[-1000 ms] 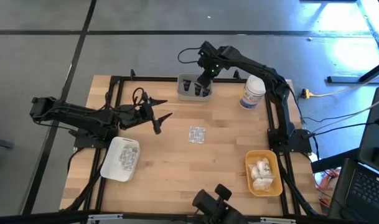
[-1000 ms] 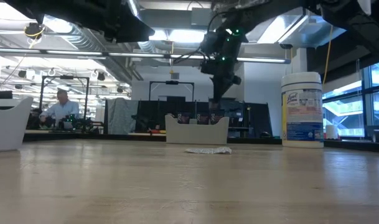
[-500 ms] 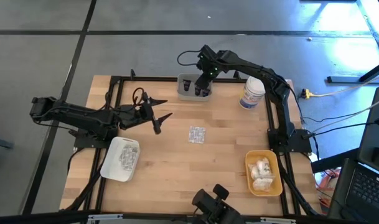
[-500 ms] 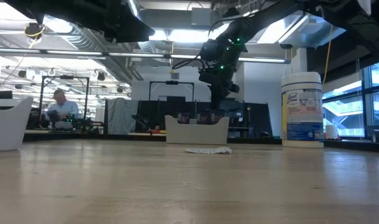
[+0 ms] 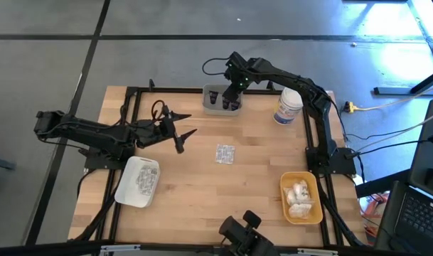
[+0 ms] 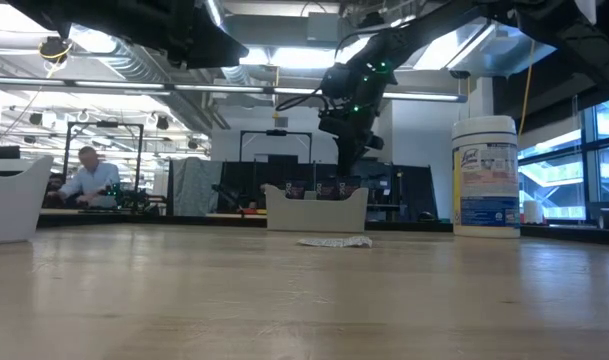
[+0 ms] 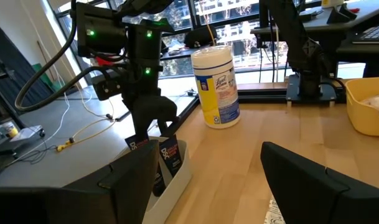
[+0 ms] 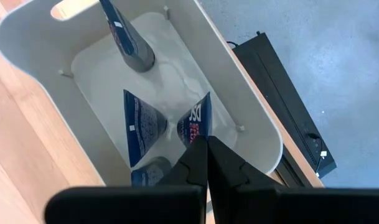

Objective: Pick & Place Travel size toiletries
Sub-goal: Put the shave cream into the gray bin, then put the bandage into the white bin

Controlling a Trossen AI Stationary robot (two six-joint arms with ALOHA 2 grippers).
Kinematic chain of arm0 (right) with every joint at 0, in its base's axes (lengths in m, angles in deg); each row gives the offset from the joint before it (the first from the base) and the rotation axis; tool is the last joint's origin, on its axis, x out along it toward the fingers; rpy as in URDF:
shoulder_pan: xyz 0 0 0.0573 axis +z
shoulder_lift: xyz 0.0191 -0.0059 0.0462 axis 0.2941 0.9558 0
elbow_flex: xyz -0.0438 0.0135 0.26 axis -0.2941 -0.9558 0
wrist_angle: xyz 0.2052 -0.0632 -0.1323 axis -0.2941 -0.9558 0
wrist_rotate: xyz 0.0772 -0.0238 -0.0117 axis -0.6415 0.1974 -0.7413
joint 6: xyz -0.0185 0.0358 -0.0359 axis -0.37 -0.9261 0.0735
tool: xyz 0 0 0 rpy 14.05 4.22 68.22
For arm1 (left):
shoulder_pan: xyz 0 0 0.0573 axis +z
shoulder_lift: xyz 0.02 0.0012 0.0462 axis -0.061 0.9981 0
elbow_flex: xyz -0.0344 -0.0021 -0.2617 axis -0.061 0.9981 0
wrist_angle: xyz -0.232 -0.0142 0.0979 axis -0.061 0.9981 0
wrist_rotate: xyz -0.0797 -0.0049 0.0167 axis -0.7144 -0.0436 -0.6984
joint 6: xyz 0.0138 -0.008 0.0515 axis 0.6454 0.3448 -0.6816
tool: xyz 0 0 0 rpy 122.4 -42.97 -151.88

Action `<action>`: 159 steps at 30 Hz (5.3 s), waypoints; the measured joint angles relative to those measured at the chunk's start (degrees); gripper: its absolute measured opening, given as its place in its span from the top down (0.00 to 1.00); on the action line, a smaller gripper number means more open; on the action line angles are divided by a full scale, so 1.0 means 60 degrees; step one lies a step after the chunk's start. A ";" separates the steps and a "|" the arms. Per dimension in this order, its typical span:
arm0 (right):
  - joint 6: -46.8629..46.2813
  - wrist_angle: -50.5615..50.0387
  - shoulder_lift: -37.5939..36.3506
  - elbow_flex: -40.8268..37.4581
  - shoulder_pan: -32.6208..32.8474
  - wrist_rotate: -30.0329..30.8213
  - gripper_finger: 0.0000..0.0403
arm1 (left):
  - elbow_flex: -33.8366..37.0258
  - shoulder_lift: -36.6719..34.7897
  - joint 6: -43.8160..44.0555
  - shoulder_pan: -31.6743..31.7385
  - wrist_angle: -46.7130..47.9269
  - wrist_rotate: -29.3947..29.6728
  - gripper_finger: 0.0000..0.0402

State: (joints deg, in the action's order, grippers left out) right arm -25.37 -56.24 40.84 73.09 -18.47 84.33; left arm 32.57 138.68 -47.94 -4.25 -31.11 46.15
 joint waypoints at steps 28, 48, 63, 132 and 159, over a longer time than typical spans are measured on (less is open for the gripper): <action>-0.0273 0.0603 0.0054 -0.0686 0.0091 0.0062 1.00 | 0.0000 0.0000 0.0007 -0.0004 0.0000 0.0000 0.30; -0.0321 0.0761 0.0102 -0.0900 0.0073 0.0000 0.87 | 0.0000 0.0004 0.0007 -0.0004 -0.0004 0.0000 0.30; -0.0280 0.0822 0.0067 -0.0896 0.0087 -0.0011 0.67 | -0.0004 0.0004 0.0000 -0.0004 -0.0004 0.0000 0.30; -0.0824 -0.6046 0.0018 0.3781 0.4488 0.0000 0.96 | -0.0015 0.0004 0.0000 0.0000 0.0010 0.0001 0.30; -0.3893 -0.6171 -0.0823 0.3781 0.9115 0.3595 0.99 | -0.0015 0.0004 0.0000 -0.0004 0.0776 0.0003 0.30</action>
State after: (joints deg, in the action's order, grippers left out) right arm -48.73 -93.27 35.91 95.78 36.22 105.90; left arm 32.48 138.71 -47.94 -4.27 -26.45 46.17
